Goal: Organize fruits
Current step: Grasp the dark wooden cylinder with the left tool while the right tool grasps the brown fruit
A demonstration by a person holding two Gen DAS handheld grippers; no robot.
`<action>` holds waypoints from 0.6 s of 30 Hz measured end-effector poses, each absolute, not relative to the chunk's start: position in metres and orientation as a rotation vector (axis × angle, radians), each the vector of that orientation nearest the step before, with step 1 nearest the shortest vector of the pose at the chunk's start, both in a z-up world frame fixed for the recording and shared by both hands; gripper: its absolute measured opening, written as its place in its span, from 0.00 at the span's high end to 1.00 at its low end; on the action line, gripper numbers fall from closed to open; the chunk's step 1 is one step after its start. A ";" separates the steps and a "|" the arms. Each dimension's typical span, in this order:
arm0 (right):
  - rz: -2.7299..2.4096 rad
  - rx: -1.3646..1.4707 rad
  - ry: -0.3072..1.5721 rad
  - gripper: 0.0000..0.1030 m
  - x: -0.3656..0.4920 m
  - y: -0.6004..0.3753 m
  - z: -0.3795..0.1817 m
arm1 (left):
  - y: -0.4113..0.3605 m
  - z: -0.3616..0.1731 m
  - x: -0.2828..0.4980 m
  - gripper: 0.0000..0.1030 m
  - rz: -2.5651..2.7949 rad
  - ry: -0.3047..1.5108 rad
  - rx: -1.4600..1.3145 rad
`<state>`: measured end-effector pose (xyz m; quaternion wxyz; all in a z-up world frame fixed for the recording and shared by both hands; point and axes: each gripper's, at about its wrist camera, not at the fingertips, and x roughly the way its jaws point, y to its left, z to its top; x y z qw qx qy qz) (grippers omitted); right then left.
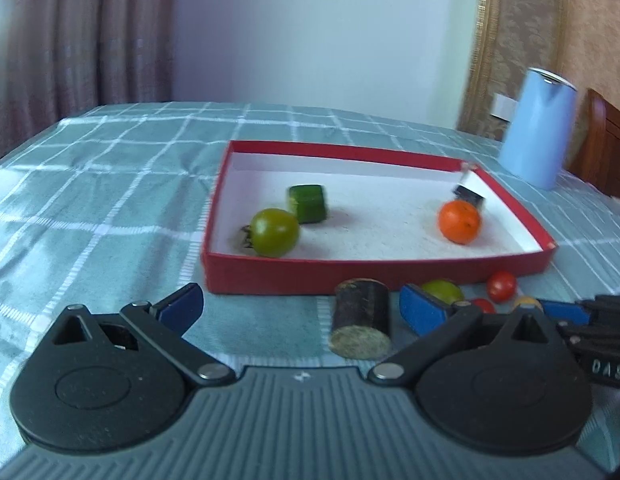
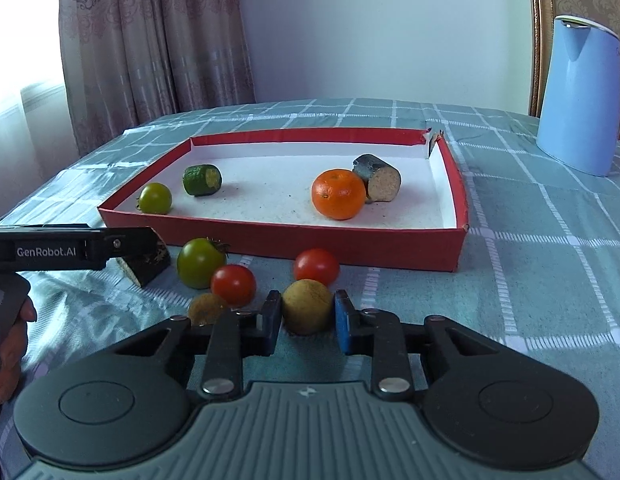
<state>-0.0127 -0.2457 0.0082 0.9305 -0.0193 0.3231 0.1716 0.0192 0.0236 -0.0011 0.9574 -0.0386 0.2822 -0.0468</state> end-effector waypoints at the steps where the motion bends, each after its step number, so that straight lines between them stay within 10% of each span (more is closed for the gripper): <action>1: 0.351 -0.036 0.660 0.74 -0.014 -0.249 0.008 | 0.021 -0.001 0.018 0.00 -0.113 0.573 -0.058; 7: 0.345 -0.021 0.660 0.74 -0.016 -0.261 0.007 | 0.000 -0.005 0.018 0.01 -0.131 0.591 0.061; 18: 0.347 -0.022 0.660 0.74 -0.016 -0.261 0.006 | 0.003 -0.008 0.021 0.37 -0.174 0.628 0.042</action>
